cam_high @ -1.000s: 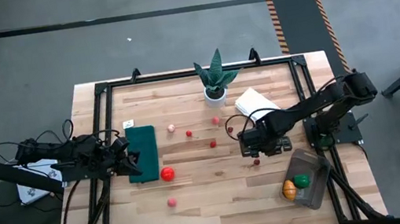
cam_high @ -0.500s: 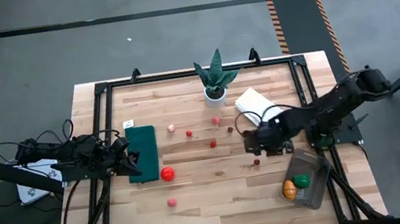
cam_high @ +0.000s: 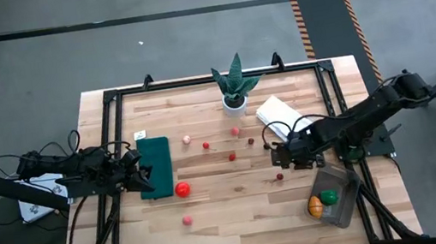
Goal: Pick and placing Produce into tupperware
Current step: Put the bottom red cherry into the black bin
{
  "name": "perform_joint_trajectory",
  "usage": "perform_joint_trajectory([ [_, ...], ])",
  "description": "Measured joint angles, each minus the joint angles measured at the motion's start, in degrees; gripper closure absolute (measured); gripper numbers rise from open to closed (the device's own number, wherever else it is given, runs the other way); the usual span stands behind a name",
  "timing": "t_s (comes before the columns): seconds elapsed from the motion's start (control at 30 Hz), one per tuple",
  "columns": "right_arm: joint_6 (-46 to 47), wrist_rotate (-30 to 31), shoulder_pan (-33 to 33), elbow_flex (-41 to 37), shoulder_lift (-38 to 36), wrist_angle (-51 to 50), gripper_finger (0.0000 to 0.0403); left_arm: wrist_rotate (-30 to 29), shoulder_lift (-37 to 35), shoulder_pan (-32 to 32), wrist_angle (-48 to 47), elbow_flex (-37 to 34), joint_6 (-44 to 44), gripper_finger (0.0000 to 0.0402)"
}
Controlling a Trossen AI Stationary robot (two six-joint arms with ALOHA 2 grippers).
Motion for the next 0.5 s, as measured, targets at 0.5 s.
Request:
perform_joint_trajectory([
  [0.5, -6.47, -2.71, -1.77, 5.96, 9.8, -1.71, 0.0199, -0.16, 0.01, -0.01, -0.06, 0.0, 0.04, 0.0401],
])
